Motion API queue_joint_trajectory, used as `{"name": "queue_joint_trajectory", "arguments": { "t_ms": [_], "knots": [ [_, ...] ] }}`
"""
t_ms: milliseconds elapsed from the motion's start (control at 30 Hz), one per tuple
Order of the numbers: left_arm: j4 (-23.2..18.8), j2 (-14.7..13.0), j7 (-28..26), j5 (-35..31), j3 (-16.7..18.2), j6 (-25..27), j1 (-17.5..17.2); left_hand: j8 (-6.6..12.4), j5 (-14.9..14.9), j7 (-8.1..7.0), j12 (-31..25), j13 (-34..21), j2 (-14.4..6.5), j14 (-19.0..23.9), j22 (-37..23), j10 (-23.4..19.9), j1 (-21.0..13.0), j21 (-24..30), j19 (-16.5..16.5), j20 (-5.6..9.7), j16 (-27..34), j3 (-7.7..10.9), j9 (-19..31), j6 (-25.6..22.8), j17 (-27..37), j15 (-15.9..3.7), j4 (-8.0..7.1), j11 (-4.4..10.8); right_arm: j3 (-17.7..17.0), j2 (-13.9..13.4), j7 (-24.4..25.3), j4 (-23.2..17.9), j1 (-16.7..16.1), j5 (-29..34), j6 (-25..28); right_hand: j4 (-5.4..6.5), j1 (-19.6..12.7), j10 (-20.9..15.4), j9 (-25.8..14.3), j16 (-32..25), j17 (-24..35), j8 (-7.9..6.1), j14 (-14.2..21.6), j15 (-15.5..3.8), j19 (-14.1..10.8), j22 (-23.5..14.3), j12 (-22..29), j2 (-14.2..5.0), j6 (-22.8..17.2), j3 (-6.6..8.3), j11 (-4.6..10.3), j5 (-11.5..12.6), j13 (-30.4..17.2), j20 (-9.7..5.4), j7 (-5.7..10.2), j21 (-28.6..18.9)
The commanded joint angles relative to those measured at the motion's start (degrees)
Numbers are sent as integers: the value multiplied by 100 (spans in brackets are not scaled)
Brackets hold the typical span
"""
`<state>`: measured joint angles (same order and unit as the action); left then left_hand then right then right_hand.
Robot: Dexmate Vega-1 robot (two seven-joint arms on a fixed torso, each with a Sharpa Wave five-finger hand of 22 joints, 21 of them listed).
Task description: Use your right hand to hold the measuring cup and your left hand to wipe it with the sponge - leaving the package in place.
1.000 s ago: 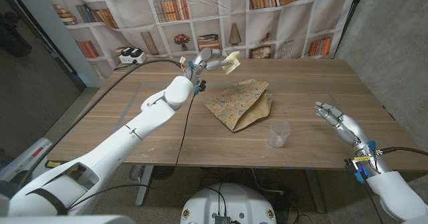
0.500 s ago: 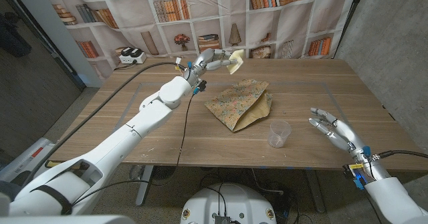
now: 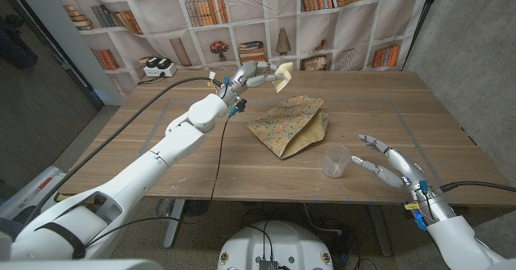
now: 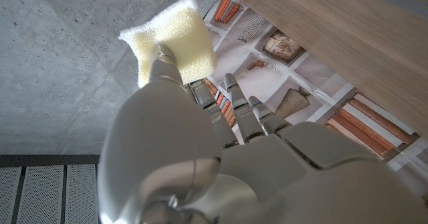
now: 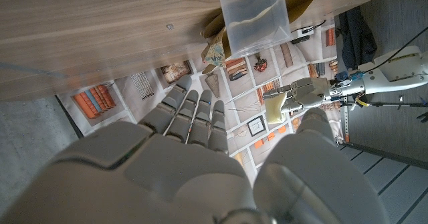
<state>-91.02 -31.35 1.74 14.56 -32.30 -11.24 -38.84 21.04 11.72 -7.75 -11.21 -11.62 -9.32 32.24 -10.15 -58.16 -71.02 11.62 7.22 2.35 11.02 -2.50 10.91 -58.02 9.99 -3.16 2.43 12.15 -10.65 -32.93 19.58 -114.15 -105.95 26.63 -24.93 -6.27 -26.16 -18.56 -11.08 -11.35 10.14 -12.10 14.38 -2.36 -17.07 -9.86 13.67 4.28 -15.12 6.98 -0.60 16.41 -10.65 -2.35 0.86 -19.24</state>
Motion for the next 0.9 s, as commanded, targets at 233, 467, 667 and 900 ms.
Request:
{"name": "queue_joint_trajectory", "arguments": {
  "t_ms": [233, 467, 667, 900],
  "knots": [
    [368, -64, 451, 22, -80, -301, 228, 20, -15, -1, 19, -4, 9, 7, -17, -45, -2, -20, -44, 110, -22, 11, 20, -86, 21, -765, -55, 6, 510, -181, 381, -404, -113, 937, 1130, -148, -223, 235, -19, 74, 32, 114, -110, 23, 35, -21, -117, 161, 355, -27, -28, 193, -22, -279, -197, 177],
    [412, -87, 541, -57, -99, -431, 288, 12, -29, -26, 28, -3, 32, -54, -16, -20, -24, -34, -99, 97, -40, 27, 17, -81, 18, -765, -48, 6, 822, -251, 474, -445, -39, 879, 1609, -190, -367, 504, -27, 106, 43, 178, -309, 184, 150, -28, -205, 209, 729, -38, -133, 350, -29, -207, -429, 333],
    [432, -102, 569, -49, -83, -471, 273, -3, -31, -55, 39, -2, 13, -75, -16, 20, -144, -32, -112, 90, -41, 99, 18, -54, 17, -784, 11, 9, 1041, -363, 672, -410, 54, 823, 1867, -200, -434, 622, -29, 107, 47, 173, -394, 283, 201, -31, -227, 221, 863, -44, -192, 421, -31, -151, -547, 408],
    [464, -100, 577, -11, -55, -532, 235, 6, -43, -76, 39, -2, 73, -79, -15, 31, -130, -31, -119, 102, -38, 82, 19, -76, 14, -771, 12, 6, 1286, -505, 922, -271, 205, 642, 1982, -206, -464, 620, -30, 99, 48, 160, -400, 289, 202, -31, -217, 225, 879, -45, -181, 445, -32, -141, -556, 426]
  ]
}}
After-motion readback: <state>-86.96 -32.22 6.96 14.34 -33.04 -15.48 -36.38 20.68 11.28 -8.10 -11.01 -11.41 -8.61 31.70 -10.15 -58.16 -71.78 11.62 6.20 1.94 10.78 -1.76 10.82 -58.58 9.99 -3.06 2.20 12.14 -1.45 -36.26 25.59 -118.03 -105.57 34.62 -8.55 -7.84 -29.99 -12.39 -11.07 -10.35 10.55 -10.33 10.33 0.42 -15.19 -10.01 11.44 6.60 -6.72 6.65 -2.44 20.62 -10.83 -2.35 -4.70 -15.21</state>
